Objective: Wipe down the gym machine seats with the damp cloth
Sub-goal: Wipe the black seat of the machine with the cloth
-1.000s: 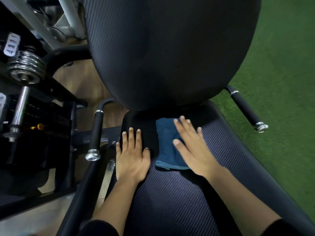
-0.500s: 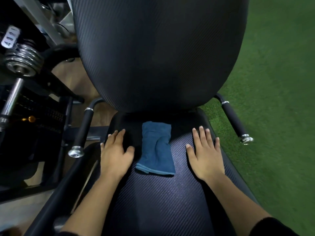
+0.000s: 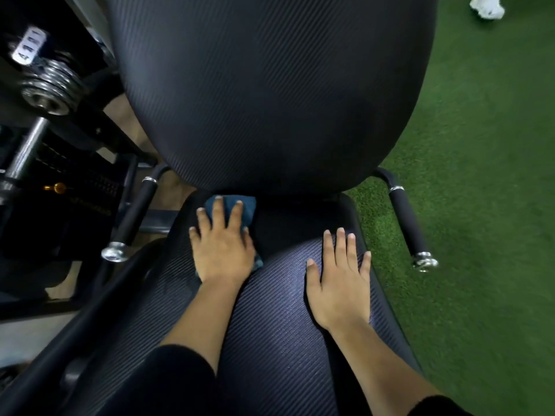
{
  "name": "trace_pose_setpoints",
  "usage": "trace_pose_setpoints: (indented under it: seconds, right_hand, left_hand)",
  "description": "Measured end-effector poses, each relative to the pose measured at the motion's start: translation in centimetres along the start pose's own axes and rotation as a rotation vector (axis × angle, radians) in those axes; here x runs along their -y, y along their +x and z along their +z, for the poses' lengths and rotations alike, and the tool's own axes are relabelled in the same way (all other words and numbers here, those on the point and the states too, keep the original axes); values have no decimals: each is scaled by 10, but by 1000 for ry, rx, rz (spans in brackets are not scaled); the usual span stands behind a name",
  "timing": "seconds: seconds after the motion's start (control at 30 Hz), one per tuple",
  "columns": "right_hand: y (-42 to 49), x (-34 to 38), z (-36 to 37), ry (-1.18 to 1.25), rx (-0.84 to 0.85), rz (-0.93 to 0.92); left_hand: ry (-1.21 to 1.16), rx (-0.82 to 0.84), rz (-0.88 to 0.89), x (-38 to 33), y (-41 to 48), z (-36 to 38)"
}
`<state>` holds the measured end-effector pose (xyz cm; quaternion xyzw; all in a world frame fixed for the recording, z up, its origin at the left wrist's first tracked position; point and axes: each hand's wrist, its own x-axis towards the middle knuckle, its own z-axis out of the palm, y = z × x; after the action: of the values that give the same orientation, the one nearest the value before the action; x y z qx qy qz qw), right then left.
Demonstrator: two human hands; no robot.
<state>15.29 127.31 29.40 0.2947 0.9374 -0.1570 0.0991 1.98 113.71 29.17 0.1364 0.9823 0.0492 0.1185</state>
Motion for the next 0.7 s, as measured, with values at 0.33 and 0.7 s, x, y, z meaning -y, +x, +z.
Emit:
trace_pose_setpoints:
  seconds: [0.33, 0.7]
  right_hand:
    - [2, 1, 4, 0, -8, 1]
    - [4, 1, 3, -35, 17, 10]
  left_hand:
    - [-47, -7, 359, -17, -4, 2]
    - [-18, -56, 103, 64, 5, -14]
